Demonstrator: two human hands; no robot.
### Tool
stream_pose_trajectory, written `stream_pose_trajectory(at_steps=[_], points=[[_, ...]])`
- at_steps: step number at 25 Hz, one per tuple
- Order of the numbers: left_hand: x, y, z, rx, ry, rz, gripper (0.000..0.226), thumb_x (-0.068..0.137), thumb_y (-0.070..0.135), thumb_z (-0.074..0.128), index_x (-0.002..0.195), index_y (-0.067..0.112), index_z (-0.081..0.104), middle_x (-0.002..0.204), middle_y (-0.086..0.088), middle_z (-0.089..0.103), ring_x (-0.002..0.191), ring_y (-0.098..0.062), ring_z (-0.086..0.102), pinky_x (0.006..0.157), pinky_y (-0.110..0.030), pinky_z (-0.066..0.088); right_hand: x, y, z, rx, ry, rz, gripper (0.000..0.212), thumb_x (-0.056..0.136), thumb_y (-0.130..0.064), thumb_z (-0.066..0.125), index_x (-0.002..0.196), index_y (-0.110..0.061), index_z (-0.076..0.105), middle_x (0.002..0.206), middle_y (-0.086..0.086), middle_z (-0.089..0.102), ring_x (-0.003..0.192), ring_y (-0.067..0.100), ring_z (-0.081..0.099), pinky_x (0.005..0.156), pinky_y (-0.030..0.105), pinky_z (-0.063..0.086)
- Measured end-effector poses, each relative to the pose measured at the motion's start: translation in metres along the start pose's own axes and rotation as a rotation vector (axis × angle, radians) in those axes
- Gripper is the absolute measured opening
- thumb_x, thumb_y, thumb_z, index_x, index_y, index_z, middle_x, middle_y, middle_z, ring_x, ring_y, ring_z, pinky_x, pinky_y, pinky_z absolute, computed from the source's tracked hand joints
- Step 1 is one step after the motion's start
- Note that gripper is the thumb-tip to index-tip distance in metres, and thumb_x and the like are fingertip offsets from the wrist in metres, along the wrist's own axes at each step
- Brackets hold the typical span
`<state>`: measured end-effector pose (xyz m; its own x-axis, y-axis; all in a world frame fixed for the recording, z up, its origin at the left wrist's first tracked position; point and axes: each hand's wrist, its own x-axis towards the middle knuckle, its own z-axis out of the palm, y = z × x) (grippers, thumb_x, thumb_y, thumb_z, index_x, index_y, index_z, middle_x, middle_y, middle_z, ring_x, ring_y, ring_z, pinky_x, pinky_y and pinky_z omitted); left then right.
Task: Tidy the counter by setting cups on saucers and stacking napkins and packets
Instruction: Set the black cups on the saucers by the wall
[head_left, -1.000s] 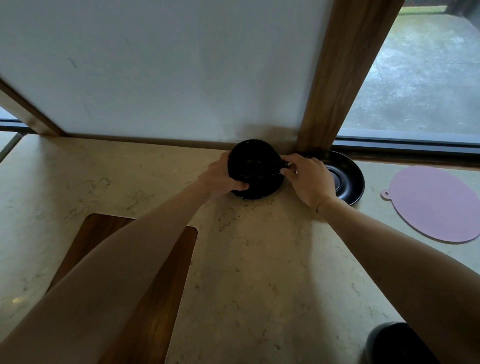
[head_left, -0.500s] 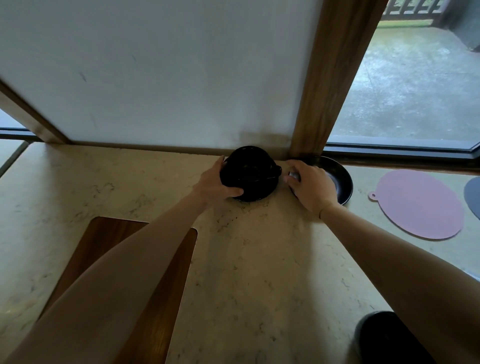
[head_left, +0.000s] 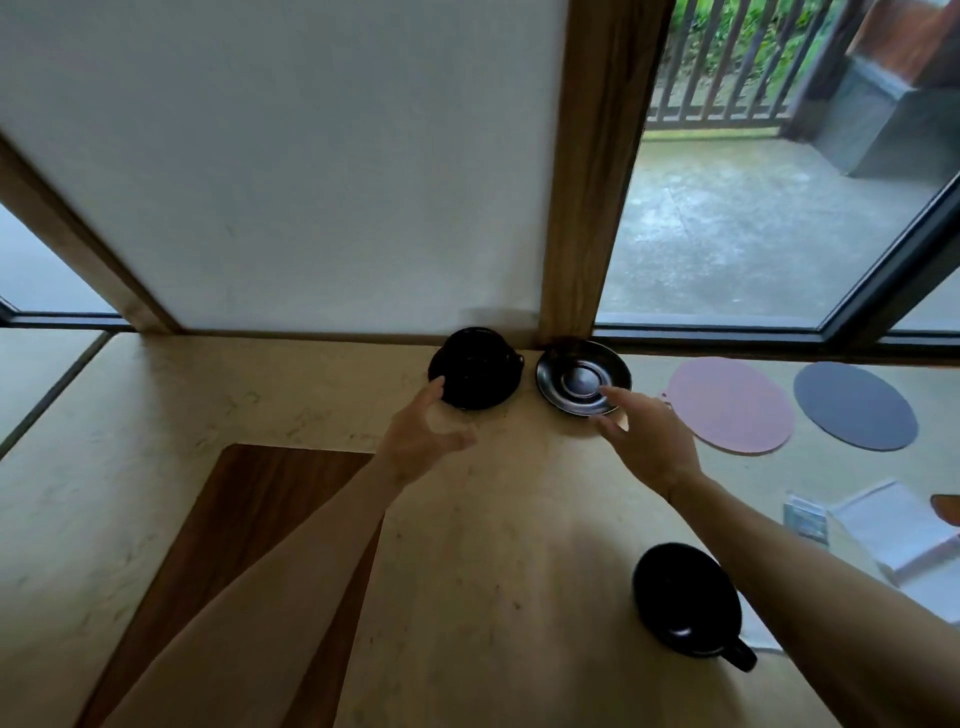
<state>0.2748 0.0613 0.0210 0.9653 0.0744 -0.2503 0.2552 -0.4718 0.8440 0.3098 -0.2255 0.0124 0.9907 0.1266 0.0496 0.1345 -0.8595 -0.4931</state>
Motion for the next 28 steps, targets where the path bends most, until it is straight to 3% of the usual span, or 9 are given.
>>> stream_pose_trajectory(at_steps=[2, 9, 15, 19, 25, 28], points=[[-0.024, 0.006, 0.006, -0.044, 0.004, -0.003, 0.091, 0.077, 0.030, 0.080, 0.151, 0.028, 0.027, 0.154, 0.003, 0.034, 0.141, -0.018, 0.030, 0.104, -0.030, 0.031, -0.025, 0.005, -0.017, 0.006, 0.035, -0.012, 0.045, 0.091, -0.036, 0.063, 0.134, -0.024, 0.055, 0.120, 0.005, 0.068, 0.109, 0.025, 0.062, 0.088, 0.041, 0.052], [-0.093, 0.020, 0.046, -0.105, -0.071, 0.003, 0.085, 0.077, 0.029, 0.080, 0.148, 0.026, 0.034, 0.153, 0.007, 0.034, 0.140, -0.015, 0.029, 0.103, -0.030, 0.031, -0.106, 0.039, -0.061, 0.030, 0.004, 0.115, 0.046, 0.092, -0.046, 0.057, 0.136, -0.032, 0.051, 0.130, -0.003, 0.062, 0.121, 0.021, 0.054, 0.096, 0.040, 0.047], [-0.121, 0.022, 0.101, -0.027, -0.190, 0.009, 0.086, 0.074, 0.029, 0.083, 0.147, 0.029, 0.037, 0.151, 0.012, 0.037, 0.140, -0.012, 0.031, 0.111, -0.033, 0.033, -0.167, 0.081, -0.071, 0.047, -0.044, 0.219, 0.044, 0.093, -0.045, 0.056, 0.136, -0.035, 0.050, 0.130, -0.005, 0.061, 0.115, 0.018, 0.058, 0.090, 0.037, 0.048], [-0.136, 0.025, 0.136, 0.035, -0.238, 0.011, 0.084, 0.073, 0.023, 0.083, 0.145, 0.029, 0.040, 0.148, 0.014, 0.040, 0.135, -0.004, 0.033, 0.106, -0.025, 0.031, -0.190, 0.108, -0.071, 0.090, -0.080, 0.248, 0.043, 0.093, -0.043, 0.057, 0.134, -0.033, 0.052, 0.127, -0.005, 0.063, 0.115, 0.018, 0.057, 0.089, 0.034, 0.047], [-0.143, 0.030, 0.167, 0.229, -0.306, -0.037, 0.087, 0.070, 0.022, 0.083, 0.144, 0.038, 0.039, 0.142, 0.012, 0.050, 0.127, -0.010, 0.049, 0.100, -0.026, 0.040, -0.215, 0.136, -0.064, 0.136, -0.173, 0.208, 0.045, 0.090, -0.049, 0.057, 0.133, -0.038, 0.051, 0.120, -0.013, 0.064, 0.112, 0.010, 0.056, 0.088, 0.030, 0.048], [-0.139, 0.033, 0.174, 0.279, -0.326, -0.060, 0.088, 0.070, 0.023, 0.083, 0.143, 0.040, 0.037, 0.143, 0.014, 0.049, 0.129, -0.010, 0.046, 0.105, -0.030, 0.038, -0.220, 0.141, -0.056, 0.165, -0.226, 0.218, 0.047, 0.088, -0.051, 0.060, 0.132, -0.038, 0.052, 0.117, -0.014, 0.065, 0.108, 0.008, 0.059, 0.088, 0.030, 0.049]])
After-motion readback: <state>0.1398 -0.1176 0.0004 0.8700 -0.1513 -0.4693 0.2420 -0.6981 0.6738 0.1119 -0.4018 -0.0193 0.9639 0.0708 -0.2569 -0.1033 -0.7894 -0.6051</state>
